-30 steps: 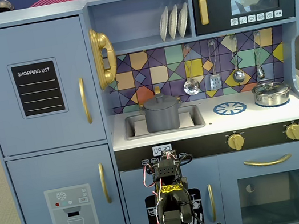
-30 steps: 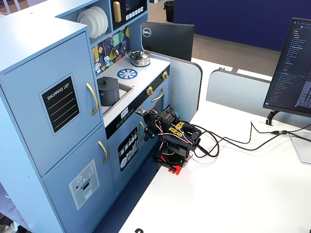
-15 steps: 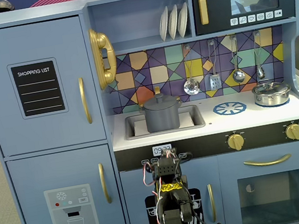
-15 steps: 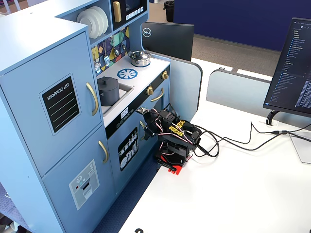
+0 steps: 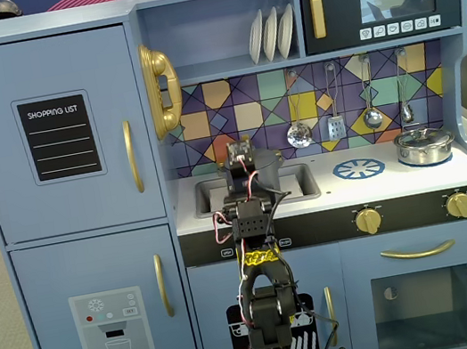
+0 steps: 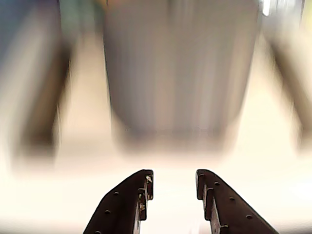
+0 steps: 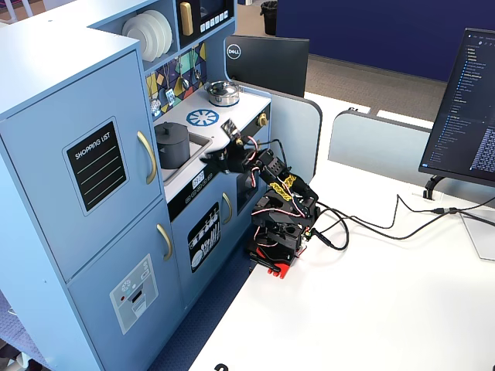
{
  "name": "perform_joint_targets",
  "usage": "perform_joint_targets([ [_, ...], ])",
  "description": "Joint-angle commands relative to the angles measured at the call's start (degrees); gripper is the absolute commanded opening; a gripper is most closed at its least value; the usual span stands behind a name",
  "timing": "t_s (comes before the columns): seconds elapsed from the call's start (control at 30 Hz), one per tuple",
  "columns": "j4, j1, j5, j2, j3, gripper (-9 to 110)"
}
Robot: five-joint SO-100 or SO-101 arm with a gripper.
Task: Take off the lid from the gray recipient and place it on the counter
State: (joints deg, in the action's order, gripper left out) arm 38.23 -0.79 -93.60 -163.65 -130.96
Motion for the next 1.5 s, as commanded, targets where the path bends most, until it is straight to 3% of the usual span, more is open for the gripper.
perform_joint_targets([
  [0.0,-10.0,-0.8,-0.5,3.8,4.9,2],
  [0.37,-20.3,-2.5,1.4,13.7,9.7,18],
  [1.47,-37.3,-2.4,0.2,45.4,23.8,15],
])
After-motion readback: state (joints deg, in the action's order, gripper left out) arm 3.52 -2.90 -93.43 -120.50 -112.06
